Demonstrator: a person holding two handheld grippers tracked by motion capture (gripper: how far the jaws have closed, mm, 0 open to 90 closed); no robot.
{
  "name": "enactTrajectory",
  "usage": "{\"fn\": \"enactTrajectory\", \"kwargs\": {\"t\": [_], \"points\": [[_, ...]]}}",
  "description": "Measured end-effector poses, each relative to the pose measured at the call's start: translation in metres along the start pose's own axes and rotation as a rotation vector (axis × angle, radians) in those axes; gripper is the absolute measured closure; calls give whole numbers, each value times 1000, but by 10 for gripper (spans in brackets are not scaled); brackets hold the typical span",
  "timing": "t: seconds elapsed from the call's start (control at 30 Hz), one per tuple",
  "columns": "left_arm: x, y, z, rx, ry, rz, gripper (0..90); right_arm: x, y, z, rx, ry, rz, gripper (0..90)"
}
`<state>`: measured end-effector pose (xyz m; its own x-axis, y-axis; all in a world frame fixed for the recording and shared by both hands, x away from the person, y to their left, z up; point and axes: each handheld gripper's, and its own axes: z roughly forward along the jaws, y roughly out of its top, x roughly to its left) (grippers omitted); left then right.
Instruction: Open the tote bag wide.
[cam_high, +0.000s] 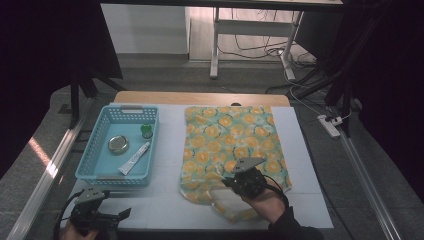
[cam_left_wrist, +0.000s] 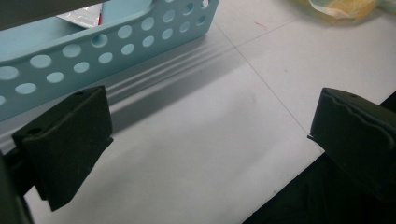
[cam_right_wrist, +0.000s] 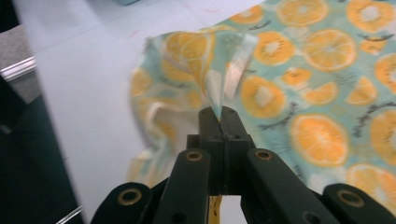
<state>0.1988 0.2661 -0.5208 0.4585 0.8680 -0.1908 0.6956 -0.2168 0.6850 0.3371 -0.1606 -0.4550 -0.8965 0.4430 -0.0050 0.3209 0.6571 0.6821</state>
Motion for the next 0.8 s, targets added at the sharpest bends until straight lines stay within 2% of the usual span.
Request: {"fn": "enactTrajectory", "kwargs": {"t": [0.2, 0.3, 0.37, 0.47, 0.67, 0.7, 0.77, 0.8], "points": [[0, 0, 0, 1, 0, 0, 0, -18, 9, 12, 3, -23, 13, 900], [0, 0, 0, 2, 0, 0, 0, -32, 13, 29, 34, -32, 22, 900], [0, 0, 0, 1, 0, 0, 0, -35, 12, 34, 47, -28, 26, 900], [0, 0, 0, -1, -1, -2, 0, -44, 4, 51, 88, -11, 34, 899], [0, 0, 0, 1, 0, 2, 0, -49, -5, 55, 94, 19, 44, 867], [0, 0, 0, 1, 0, 2, 0, -49, -7, 55, 94, 41, 50, 825], [0, 0, 0, 1, -1, 0, 0, -49, -8, 55, 94, 45, 49, 807], [0, 0, 0, 1, -1, 0, 0, -48, -11, 57, 98, 70, 52, 770]]}}
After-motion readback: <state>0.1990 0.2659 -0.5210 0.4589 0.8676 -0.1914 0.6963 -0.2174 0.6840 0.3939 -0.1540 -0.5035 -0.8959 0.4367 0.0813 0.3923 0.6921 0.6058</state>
